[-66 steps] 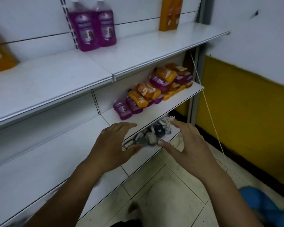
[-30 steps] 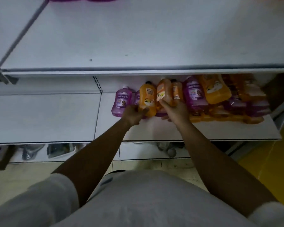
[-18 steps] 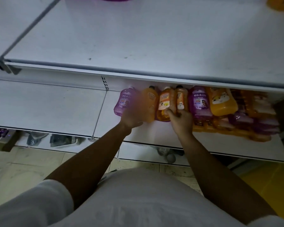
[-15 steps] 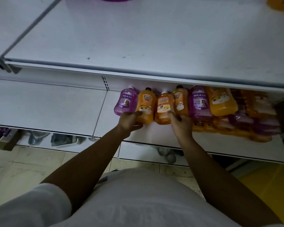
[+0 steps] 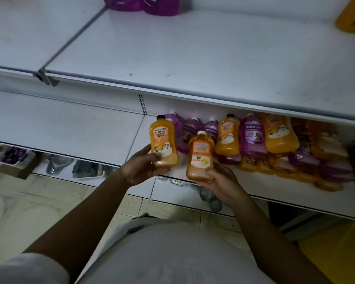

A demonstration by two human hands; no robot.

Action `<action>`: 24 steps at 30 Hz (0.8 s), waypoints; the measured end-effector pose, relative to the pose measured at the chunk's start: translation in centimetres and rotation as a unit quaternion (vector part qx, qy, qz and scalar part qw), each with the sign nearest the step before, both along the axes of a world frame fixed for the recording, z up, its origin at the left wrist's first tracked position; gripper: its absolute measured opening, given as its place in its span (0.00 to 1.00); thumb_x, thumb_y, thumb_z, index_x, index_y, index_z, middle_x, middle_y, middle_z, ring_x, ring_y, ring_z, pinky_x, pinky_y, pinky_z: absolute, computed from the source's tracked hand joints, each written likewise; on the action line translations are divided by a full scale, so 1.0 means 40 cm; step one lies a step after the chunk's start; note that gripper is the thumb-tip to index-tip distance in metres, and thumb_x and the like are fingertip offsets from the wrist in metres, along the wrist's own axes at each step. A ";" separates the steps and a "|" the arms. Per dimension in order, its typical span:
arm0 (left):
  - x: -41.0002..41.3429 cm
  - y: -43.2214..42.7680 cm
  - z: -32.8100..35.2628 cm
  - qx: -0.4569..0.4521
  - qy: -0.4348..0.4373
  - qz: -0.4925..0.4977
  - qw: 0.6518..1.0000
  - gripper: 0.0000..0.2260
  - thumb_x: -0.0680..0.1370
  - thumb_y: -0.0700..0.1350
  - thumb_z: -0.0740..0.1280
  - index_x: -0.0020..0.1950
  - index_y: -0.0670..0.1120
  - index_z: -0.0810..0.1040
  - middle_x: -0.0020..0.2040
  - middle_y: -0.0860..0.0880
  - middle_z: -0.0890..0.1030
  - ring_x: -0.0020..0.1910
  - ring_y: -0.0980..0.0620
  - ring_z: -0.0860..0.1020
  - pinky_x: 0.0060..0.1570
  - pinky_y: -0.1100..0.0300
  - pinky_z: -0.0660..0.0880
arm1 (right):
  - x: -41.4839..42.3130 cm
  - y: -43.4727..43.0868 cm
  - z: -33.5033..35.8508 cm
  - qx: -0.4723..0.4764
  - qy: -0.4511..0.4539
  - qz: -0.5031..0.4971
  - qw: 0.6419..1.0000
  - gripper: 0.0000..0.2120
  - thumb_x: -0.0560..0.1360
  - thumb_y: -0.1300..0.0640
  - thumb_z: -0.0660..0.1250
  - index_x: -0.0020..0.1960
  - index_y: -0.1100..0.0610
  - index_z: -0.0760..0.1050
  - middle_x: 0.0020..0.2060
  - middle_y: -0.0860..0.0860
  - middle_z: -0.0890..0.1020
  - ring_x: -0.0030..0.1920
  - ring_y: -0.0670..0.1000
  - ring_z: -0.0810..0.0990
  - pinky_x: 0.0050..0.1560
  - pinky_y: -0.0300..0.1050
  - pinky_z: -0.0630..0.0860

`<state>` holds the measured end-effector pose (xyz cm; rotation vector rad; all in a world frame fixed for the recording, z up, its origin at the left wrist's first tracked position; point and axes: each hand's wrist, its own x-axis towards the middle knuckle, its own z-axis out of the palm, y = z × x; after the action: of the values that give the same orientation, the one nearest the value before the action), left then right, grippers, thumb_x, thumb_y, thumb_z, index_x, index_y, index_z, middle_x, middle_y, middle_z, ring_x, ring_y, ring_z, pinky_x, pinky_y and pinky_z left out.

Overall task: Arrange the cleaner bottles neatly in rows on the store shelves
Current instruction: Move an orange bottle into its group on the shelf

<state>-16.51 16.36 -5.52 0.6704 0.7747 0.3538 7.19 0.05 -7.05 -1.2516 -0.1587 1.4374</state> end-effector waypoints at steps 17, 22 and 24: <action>-0.300 -0.188 0.356 0.313 0.083 0.166 0.931 0.41 0.66 0.60 0.83 0.75 0.53 0.70 0.65 0.45 0.83 0.66 0.40 0.81 0.64 0.42 0.78 | -0.266 0.073 0.368 0.220 -0.262 0.219 0.914 0.28 0.66 0.54 0.82 0.64 0.51 0.77 0.56 0.49 0.87 0.58 0.51 0.86 0.56 0.47 0.83; -0.412 -0.210 0.504 0.403 0.130 0.257 0.869 0.39 0.67 0.63 0.81 0.73 0.55 0.71 0.65 0.49 0.83 0.65 0.44 0.82 0.61 0.48 0.81 | -0.375 0.119 0.487 0.297 -0.274 0.201 0.892 0.34 0.64 0.45 0.81 0.67 0.47 0.75 0.59 0.49 0.86 0.60 0.52 0.85 0.59 0.54 0.82; -0.461 -0.199 0.558 0.429 0.136 0.291 0.844 0.38 0.67 0.63 0.81 0.72 0.54 0.72 0.64 0.49 0.84 0.64 0.45 0.83 0.58 0.52 0.82 | -0.409 0.152 0.541 0.328 -0.267 0.196 0.885 0.33 0.63 0.45 0.81 0.66 0.46 0.76 0.58 0.49 0.86 0.58 0.52 0.86 0.56 0.52 0.82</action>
<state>-34.94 8.39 16.78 1.3433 1.0913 1.2314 -9.16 6.14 14.57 -1.0293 -1.2323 1.1648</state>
